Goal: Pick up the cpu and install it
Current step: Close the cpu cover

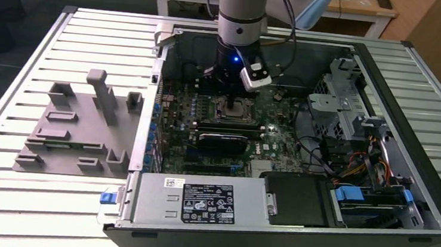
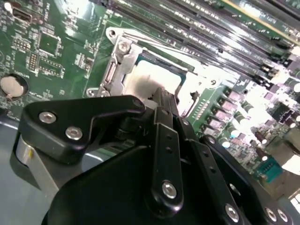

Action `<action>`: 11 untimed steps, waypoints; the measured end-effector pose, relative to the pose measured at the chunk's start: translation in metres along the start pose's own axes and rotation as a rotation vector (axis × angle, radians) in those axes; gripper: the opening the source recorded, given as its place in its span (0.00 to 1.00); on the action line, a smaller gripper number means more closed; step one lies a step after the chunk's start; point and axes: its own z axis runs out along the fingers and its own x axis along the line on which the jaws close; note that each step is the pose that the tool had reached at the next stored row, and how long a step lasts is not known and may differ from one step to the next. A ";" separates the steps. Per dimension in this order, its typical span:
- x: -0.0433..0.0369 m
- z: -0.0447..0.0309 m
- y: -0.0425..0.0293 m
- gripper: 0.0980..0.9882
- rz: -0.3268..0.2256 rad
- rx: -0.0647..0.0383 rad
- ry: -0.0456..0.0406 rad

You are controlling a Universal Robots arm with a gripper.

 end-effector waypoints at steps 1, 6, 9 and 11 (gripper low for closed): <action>0.0010 -0.0001 -0.0001 0.01 0.001 0.000 0.0000; 0.0065 -0.0003 -0.0007 0.01 0.009 0.000 0.0003; 0.0116 -0.0005 -0.0012 0.01 0.017 0.001 0.0006; 0.0130 -0.0004 -0.0018 0.01 0.021 0.001 0.0008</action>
